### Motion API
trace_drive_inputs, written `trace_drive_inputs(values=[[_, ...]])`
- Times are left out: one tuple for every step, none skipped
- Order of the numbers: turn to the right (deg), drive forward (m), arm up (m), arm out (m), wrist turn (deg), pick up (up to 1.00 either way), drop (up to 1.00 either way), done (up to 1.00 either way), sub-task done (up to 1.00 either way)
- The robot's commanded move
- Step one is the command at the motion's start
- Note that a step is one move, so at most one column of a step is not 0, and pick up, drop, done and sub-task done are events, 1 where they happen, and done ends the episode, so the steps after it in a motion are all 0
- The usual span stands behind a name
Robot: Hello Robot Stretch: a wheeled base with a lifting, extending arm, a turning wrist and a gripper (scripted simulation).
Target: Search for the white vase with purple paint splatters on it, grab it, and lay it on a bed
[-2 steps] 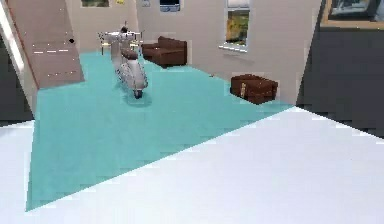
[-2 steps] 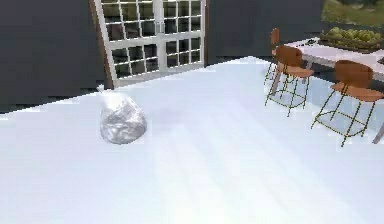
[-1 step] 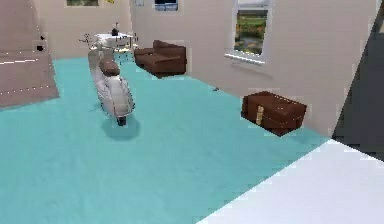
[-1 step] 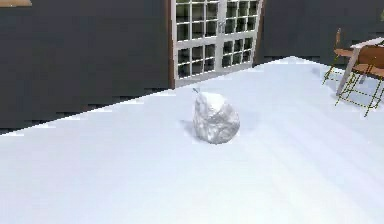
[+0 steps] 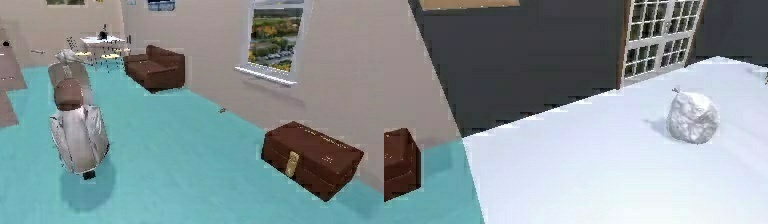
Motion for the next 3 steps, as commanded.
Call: trace_drive_inputs(values=[[0.0,1.00,0.00,0.00,0.0,0.00,0.00,0.00,0.00],[-6.0,0.00,0.00,0.00,0.0,0.00,0.00,0.00,0.00],[0.0,0.75,0.00,0.00,0.0,0.00,0.00,0.00,0.00]])
